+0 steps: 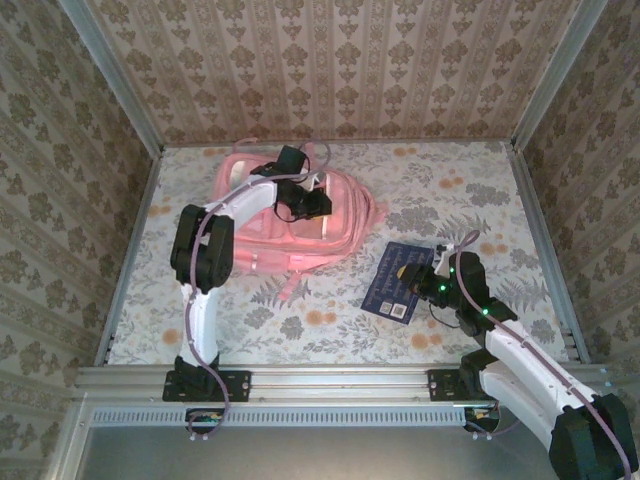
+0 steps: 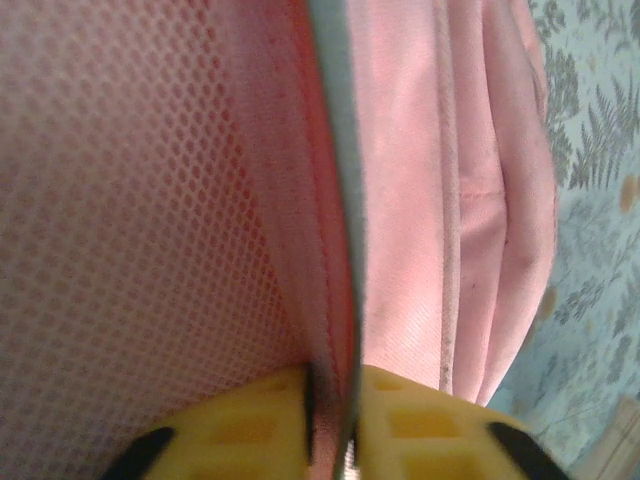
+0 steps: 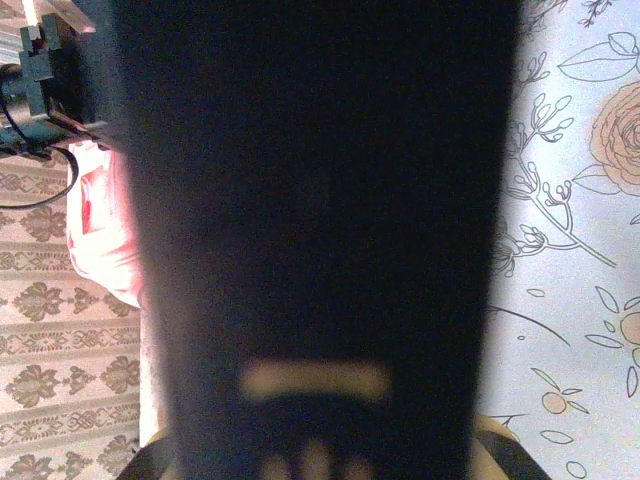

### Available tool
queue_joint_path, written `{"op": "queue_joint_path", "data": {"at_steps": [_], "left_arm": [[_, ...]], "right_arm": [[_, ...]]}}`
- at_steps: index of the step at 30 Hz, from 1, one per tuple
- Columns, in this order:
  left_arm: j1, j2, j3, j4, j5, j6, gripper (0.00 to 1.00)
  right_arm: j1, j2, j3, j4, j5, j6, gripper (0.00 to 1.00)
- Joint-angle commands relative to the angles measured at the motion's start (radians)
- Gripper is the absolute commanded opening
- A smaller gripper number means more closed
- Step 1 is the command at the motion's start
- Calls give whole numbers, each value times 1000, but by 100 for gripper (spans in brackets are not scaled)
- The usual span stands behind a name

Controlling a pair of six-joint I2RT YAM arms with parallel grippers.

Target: Pack the student bag

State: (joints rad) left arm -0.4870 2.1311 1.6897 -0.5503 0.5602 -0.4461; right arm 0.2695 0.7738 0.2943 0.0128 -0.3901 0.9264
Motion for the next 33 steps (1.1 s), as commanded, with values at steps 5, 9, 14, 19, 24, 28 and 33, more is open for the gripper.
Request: {"op": "queue_joint_path", "data": {"at_steps": [5, 9, 14, 19, 24, 28, 33], "left_arm": [[-22, 0, 42, -34, 54, 38, 0], [-15, -84, 26, -51, 76, 56, 0], [-6, -224, -2, -122, 144, 86, 0], [13, -385, -53, -180, 196, 102, 0], [70, -545, -137, -157, 284, 59, 0], [130, -654, -227, -74, 405, -17, 0], [178, -712, -277, -6, 497, -83, 0]], "right_arm": [[-29, -33, 15, -7, 5, -19, 0], [-45, -81, 83, -153, 86, -89, 0], [-46, -82, 186, -257, 164, -162, 0], [-55, -10, 278, -251, 147, -196, 0], [-89, 72, 310, -140, 61, -137, 0], [-93, 193, 288, 144, -116, 30, 0], [-34, 367, 296, 500, -202, 235, 0]]}}
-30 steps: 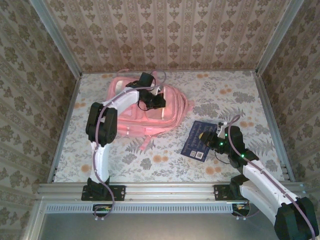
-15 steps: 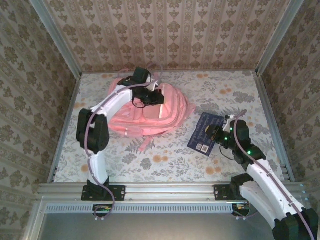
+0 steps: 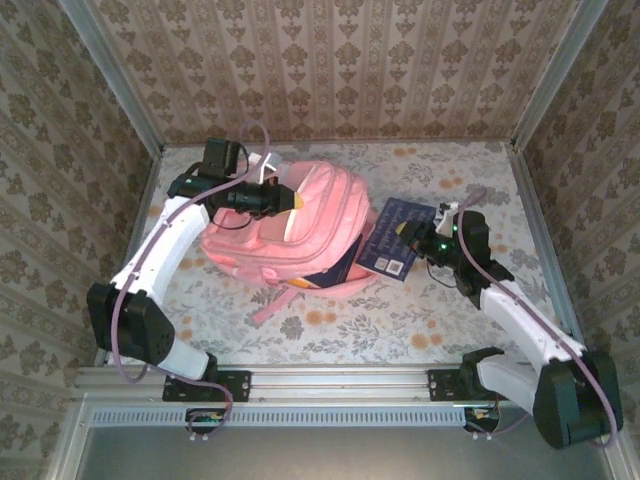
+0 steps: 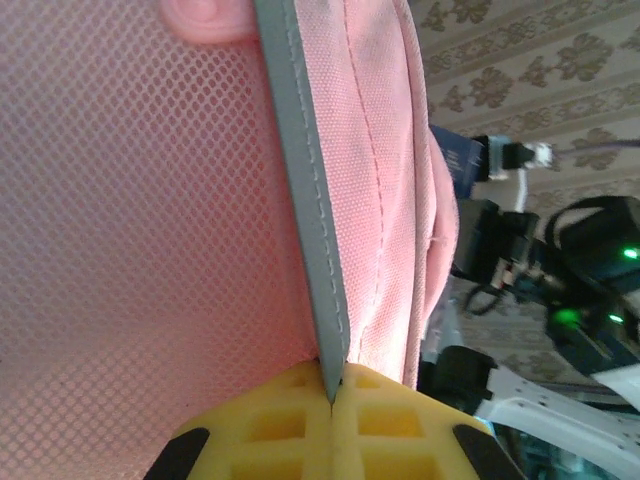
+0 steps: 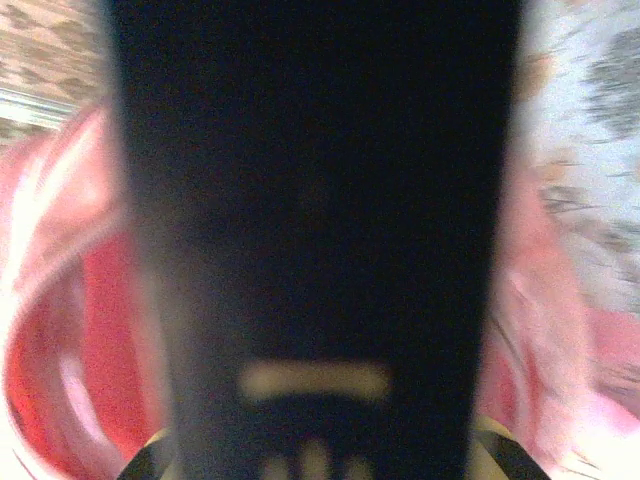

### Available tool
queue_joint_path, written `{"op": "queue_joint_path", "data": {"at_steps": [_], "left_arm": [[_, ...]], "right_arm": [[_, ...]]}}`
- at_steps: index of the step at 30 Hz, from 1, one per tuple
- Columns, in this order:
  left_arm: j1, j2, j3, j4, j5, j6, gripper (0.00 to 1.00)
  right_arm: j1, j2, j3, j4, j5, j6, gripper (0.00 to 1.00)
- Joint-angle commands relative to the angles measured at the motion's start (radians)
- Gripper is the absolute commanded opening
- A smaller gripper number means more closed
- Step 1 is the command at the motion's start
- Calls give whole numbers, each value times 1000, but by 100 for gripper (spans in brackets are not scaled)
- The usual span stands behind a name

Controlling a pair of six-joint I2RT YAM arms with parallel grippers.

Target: Pack the student bag

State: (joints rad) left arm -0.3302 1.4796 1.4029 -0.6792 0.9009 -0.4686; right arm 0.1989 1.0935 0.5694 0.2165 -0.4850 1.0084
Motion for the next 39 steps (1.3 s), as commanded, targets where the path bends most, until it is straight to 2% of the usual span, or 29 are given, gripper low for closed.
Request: {"op": "queue_joint_path", "data": {"at_steps": [1, 8, 13, 17, 18, 19, 22, 25, 28, 31, 39], "left_arm": [[27, -63, 8, 130, 164, -65, 0], [28, -66, 14, 194, 204, -120, 0], [29, -77, 0, 231, 224, -149, 0], [34, -85, -11, 249, 225, -162, 0], [36, -85, -13, 251, 224, -165, 0], [39, -87, -16, 256, 222, -166, 0], [52, -83, -22, 259, 209, -172, 0], [66, -69, -29, 259, 193, -174, 0], [73, -54, -36, 265, 179, -176, 0], [78, -41, -45, 274, 163, -174, 0], [89, 2, -59, 232, 99, -117, 0]], "right_arm": [[65, 80, 43, 321, -104, 164, 0], [206, 326, 132, 511, -22, 244, 0], [277, 577, 230, 784, 1, 367, 0], [354, 752, 383, 790, 55, 368, 0], [377, 797, 431, 766, 73, 355, 4], [399, 841, 483, 723, 93, 337, 13], [438, 930, 616, 572, 119, 270, 57], [439, 892, 593, 494, 176, 197, 80], [427, 811, 560, 330, 202, 82, 90], [408, 749, 507, 267, 179, 20, 98], [324, 550, 274, 308, 155, -2, 99]]}}
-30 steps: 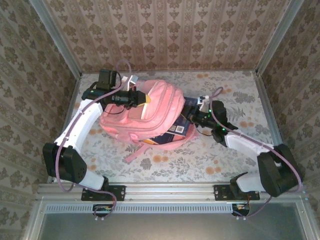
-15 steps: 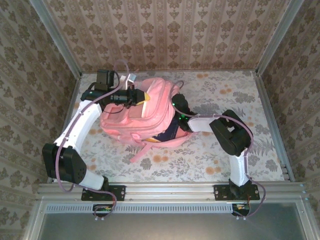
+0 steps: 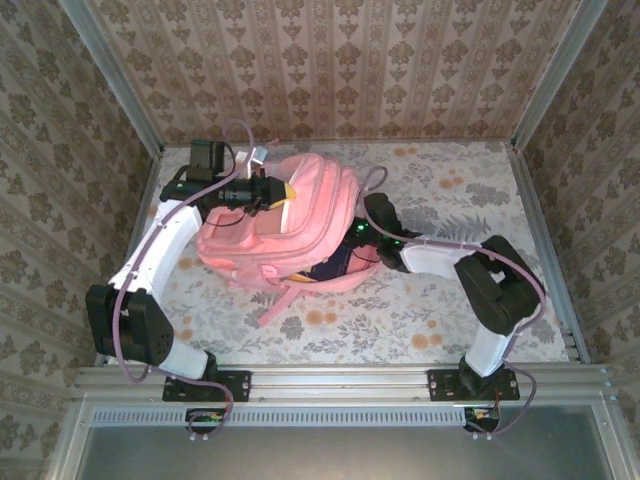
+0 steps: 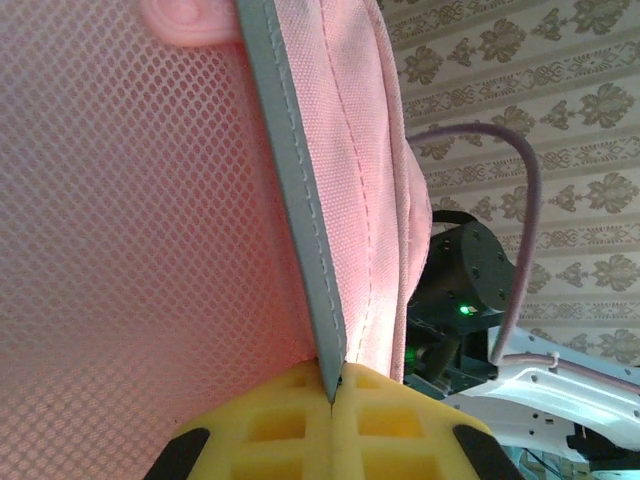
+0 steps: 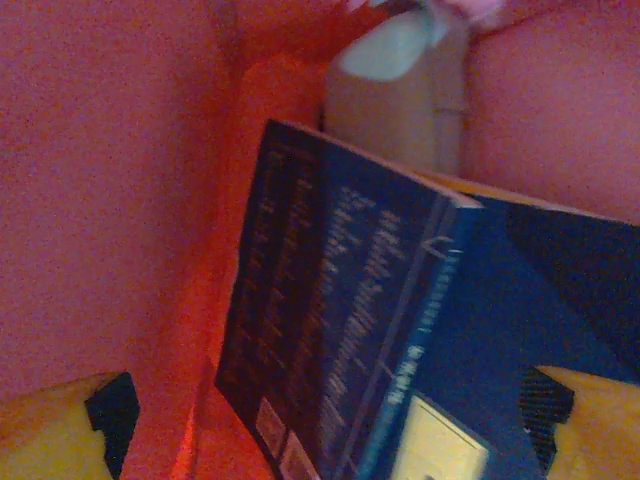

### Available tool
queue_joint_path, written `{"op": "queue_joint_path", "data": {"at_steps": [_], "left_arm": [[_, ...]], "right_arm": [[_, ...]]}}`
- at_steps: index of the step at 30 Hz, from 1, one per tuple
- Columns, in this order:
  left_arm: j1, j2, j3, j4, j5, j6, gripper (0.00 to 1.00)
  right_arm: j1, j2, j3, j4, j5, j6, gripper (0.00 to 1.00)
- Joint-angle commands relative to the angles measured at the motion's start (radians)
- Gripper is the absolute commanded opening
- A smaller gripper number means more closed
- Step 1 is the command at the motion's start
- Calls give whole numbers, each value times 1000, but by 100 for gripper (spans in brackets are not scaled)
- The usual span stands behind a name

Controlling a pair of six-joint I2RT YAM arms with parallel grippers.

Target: Pack the student bag

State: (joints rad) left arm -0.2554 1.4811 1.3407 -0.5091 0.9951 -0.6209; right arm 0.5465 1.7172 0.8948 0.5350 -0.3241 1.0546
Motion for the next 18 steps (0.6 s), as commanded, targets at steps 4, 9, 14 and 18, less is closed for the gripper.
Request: {"op": "queue_joint_path", "data": {"at_steps": [4, 9, 14, 18], "left_arm": [[-4, 35, -21, 71, -33, 48, 0], [-74, 115, -28, 77, -97, 71, 0], [-172, 260, 31, 68, -176, 88, 3], [-227, 384, 113, 79, -218, 76, 0]], "right_arm": [[-57, -206, -90, -209, 32, -133, 93], [-69, -439, -125, -576, 329, -217, 86], [-73, -620, -201, -694, 471, -263, 78], [-54, -715, -247, -696, 418, -315, 68]]}}
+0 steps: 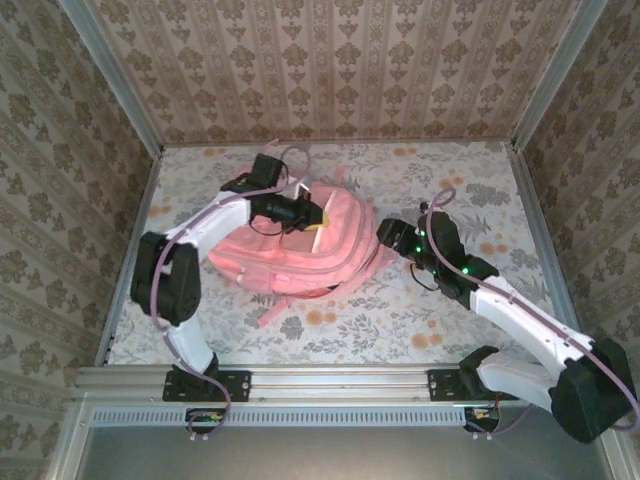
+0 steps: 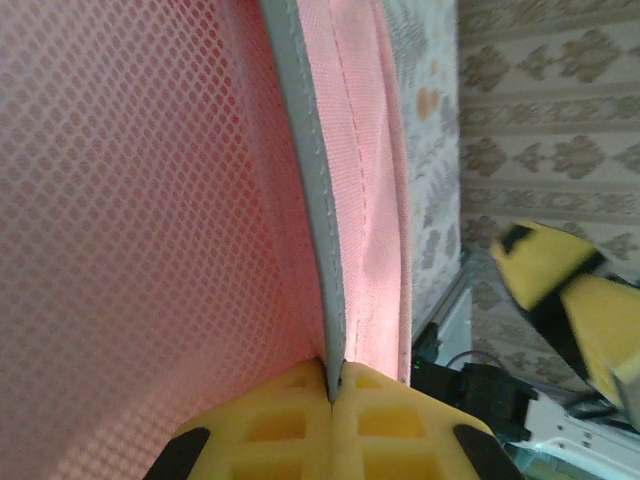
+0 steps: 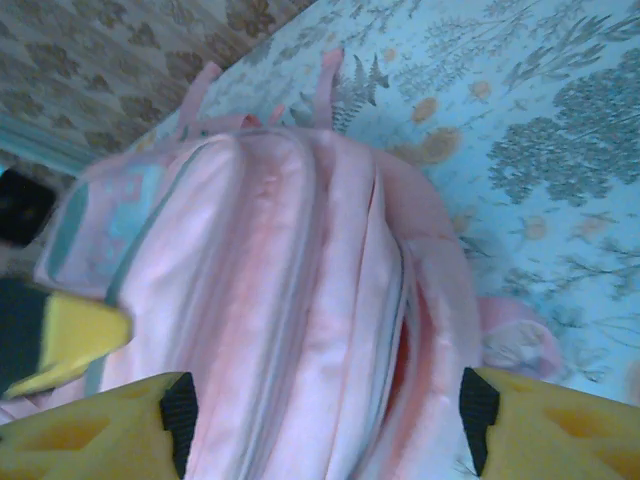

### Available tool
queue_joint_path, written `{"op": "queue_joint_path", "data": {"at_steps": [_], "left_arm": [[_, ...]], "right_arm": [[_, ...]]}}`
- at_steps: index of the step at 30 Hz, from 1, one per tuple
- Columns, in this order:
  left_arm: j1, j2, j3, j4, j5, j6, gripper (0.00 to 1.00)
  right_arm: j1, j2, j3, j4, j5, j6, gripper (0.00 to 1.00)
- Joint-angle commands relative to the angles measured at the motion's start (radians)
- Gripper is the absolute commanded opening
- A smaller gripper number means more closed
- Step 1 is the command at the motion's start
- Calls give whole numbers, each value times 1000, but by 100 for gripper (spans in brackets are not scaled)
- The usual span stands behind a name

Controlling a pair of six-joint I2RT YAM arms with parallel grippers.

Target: Pack the student bag

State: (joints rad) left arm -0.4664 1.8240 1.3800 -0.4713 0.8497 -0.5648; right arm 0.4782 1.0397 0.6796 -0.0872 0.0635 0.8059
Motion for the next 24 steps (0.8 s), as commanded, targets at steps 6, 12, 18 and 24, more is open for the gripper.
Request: {"op": "queue_joint_path", "data": {"at_steps": [6, 12, 18, 24], "left_arm": [[-35, 173, 213, 102, -78, -45, 0], [-43, 171, 257, 165, -91, -107, 26], [-29, 5, 116, 123, -164, -80, 55], [26, -258, -88, 118, -254, -72, 60]], "right_arm": [[138, -49, -61, -44, -23, -171, 47], [309, -14, -90, 12, 33, -206, 31], [446, 155, -150, 251, 123, -227, 36], [592, 434, -262, 885, 223, -470, 41]]}}
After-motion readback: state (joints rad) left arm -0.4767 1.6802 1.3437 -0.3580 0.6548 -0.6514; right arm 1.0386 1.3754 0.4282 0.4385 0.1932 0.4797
